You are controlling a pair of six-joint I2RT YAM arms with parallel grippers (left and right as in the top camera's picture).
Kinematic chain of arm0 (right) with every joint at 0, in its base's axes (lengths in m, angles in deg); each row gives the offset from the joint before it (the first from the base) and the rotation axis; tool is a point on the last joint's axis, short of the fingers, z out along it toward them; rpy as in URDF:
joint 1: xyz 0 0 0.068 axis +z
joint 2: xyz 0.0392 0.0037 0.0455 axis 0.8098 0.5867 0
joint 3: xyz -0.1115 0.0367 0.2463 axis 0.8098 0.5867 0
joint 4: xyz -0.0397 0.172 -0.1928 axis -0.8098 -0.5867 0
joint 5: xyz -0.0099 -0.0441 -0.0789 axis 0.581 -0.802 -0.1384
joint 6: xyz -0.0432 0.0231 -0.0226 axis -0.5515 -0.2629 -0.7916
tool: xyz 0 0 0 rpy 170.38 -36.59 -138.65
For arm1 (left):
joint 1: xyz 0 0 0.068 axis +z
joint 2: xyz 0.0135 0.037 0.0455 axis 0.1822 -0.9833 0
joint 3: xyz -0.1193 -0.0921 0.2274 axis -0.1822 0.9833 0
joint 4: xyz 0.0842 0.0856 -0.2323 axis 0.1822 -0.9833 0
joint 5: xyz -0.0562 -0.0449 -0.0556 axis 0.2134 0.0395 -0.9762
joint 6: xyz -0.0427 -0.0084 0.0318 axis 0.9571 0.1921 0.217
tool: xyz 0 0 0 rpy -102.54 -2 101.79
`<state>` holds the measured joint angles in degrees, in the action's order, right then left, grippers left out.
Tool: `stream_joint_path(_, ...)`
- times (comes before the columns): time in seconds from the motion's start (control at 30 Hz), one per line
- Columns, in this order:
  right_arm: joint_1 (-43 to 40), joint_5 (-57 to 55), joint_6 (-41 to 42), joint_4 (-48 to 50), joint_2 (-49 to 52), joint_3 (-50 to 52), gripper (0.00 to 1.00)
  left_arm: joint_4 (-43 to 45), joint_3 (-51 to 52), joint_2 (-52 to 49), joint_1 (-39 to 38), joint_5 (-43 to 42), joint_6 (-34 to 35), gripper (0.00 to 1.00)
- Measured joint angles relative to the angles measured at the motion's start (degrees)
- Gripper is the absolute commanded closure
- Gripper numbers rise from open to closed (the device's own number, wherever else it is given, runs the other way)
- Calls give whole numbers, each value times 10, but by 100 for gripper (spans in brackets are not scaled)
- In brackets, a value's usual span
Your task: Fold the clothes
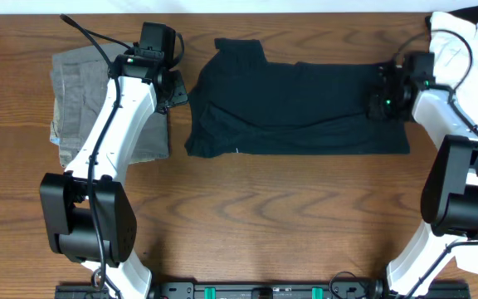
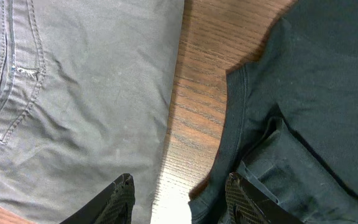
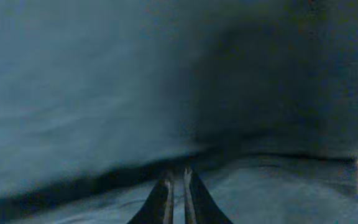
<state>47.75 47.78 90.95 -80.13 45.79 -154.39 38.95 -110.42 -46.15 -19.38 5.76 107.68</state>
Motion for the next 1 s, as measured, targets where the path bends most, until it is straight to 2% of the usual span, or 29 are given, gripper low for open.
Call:
stream_joint_path(0.17,72,4,-67,-112,-12,-72,99,0,0,0,0,0,0,50)
stream_joint_path(0.3,146,8,-109,-144,-17,-72,99,0,0,0,0,0,0,50)
stream_joint_path(0.4,191,10,-133,-140,-17,-58,99,0,0,0,0,0,0,50)
stream_joint_path(0.57,249,-10,-158,-82,-17,-16,99,2,0,0,0,0,0,50)
stream_joint_path(1.0,306,-2,-171,-94,-16,2,99,8,0,0,0,0,0,50)
